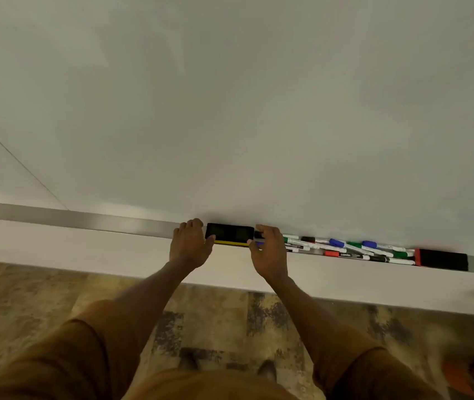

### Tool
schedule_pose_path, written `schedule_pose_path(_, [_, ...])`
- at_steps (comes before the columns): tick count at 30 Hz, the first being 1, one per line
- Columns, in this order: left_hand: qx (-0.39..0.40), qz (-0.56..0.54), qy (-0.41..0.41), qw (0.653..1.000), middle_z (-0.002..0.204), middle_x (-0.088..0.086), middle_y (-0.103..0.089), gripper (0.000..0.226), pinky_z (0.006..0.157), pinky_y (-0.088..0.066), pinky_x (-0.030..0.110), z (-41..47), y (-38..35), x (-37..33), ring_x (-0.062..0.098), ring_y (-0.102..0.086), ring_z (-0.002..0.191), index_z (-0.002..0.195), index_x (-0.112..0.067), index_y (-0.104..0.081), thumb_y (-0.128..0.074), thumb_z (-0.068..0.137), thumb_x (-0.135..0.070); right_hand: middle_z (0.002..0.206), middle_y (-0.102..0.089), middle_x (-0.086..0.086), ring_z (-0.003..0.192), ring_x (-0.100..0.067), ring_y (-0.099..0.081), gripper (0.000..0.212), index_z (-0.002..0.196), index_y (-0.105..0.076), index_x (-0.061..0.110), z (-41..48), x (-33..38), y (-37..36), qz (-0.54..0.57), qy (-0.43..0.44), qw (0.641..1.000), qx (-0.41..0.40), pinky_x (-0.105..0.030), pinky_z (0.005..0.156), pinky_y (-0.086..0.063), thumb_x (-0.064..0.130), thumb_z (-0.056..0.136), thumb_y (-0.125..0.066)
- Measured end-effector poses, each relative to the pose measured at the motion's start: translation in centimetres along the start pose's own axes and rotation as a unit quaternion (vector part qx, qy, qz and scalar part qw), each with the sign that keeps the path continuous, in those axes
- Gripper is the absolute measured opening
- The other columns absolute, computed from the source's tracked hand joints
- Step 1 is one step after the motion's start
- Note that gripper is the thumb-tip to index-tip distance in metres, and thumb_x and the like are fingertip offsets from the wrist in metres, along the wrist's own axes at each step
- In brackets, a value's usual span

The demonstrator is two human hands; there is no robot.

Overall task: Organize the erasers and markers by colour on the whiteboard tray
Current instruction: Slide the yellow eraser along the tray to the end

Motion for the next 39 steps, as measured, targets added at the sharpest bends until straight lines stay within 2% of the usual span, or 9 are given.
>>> schedule_pose_path(4, [0.040,-0.129,0.112,0.984,0.125,0.013,-0.073,0.055,0.101,-0.054,0.048,1.2,0.1,0.4,0.040,-0.064,0.122,0.136,-0.010,-0.059,-0.068,0.098,-0.048,0.122,-0.066,-0.009,0.113,-0.029,-0.063,0.043,0.129,-0.063,0.009,0.6,0.6,-1.1,0.006,-0.081,0.996,0.028,-0.044,0.097,-0.053,0.021,0.091,-0.076])
schedule_pose_path(9, [0.080,-0.213,0.155,0.961,0.120,0.011,-0.075,0.048,0.101,-0.055,0.043,2.7,-0.8,1.2,0.034,-0.066,0.118,0.130,-0.010,-0.069,-0.071,0.097,-0.044,0.121,-0.072,-0.010,0.113,-0.028,-0.067,0.043,0.130,-0.063,0.006,1.3,1.4,-2.2,0.020,-0.160,0.986,0.040,-0.042,0.095,-0.055,0.020,0.091,-0.076])
schedule_pose_path(13, [0.099,-0.297,0.182,0.932,0.085,0.016,-0.070,0.040,0.075,-0.050,0.038,4.1,-1.2,1.7,0.035,-0.065,0.082,0.090,-0.002,-0.073,-0.074,0.095,-0.041,0.117,-0.074,-0.008,0.111,-0.027,-0.069,0.043,0.129,-0.062,0.009,1.5,2.1,-3.0,0.021,-0.191,0.981,0.023,-0.043,0.093,-0.056,0.023,0.091,-0.076])
schedule_pose_path(15, [0.105,-0.319,0.188,0.923,0.082,0.015,-0.065,0.032,0.075,-0.057,0.044,4.2,-1.1,2.0,0.034,-0.065,0.078,0.084,-0.010,-0.068,-0.075,0.094,-0.040,0.119,-0.073,-0.007,0.112,-0.026,-0.068,0.045,0.131,-0.062,0.010,1.5,2.6,-3.2,0.027,-0.202,0.979,0.014,-0.042,0.094,-0.056,0.027,0.091,-0.077])
schedule_pose_path(19, [0.098,-0.378,0.207,0.897,0.095,0.022,-0.076,0.032,0.094,-0.063,0.056,3.9,-0.4,2.7,0.041,-0.076,0.095,0.087,-0.007,-0.071,-0.077,0.093,-0.038,0.123,-0.072,-0.005,0.113,-0.024,-0.067,0.049,0.132,-0.063,0.011,1.1,4.2,-3.3,0.054,-0.207,0.977,-0.012,-0.042,0.097,-0.056,0.031,0.090,-0.079])
schedule_pose_path(22, [0.067,-0.414,0.235,0.877,0.086,0.021,-0.075,0.055,0.090,-0.063,0.054,3.1,0.6,3.2,0.032,-0.073,0.077,0.090,0.004,-0.072,-0.077,0.090,-0.051,0.130,-0.067,-0.005,0.117,-0.021,-0.064,0.060,0.139,-0.060,0.014,0.3,5.7,-3.3,0.080,-0.208,0.974,-0.032,-0.042,0.100,-0.054,0.038,0.088,-0.080])
schedule_pose_path(27, [0.037,-0.473,0.280,0.835,0.078,0.007,-0.070,0.056,0.089,-0.066,0.049,0.8,2.3,3.0,0.025,-0.078,0.071,0.075,-0.008,-0.058,-0.078,0.089,-0.058,0.131,-0.056,-0.004,0.117,-0.018,-0.059,0.071,0.146,-0.056,0.018,-1.3,8.6,-3.4,0.108,-0.212,0.970,-0.041,-0.038,0.102,-0.051,0.048,0.086,-0.080])
schedule_pose_path(36, [-0.030,-0.522,0.363,0.771,0.101,0.014,-0.076,0.044,0.065,-0.067,0.033,-0.3,2.5,4.2,0.031,-0.081,0.077,0.101,-0.003,-0.069,-0.082,0.090,-0.044,0.110,-0.061,0.006,0.101,-0.012,-0.064,0.037,0.113,-0.062,0.019,-1.4,10.3,-3.2,0.123,-0.138,0.980,-0.068,-0.007,0.077,-0.046,0.032,0.086,-0.083])
schedule_pose_path(39, [-0.062,-0.549,0.375,0.745,0.102,0.016,-0.076,0.041,0.068,-0.069,0.036,-0.4,2.2,4.6,0.032,-0.080,0.087,0.101,-0.002,-0.069,-0.087,0.086,-0.036,0.101,-0.065,0.008,0.097,-0.015,-0.066,0.026,0.103,-0.063,0.022,-0.4,8.8,-3.8,0.154,-0.129,0.978,-0.057,-0.027,0.084,-0.058,0.027,0.087,-0.083])
Point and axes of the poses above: each hand's wrist, its own z-axis towards the middle knuckle, its own y-axis out of the back of the hand, x = y × z, the point moved 1 cm from there along z, towards the middle knuckle
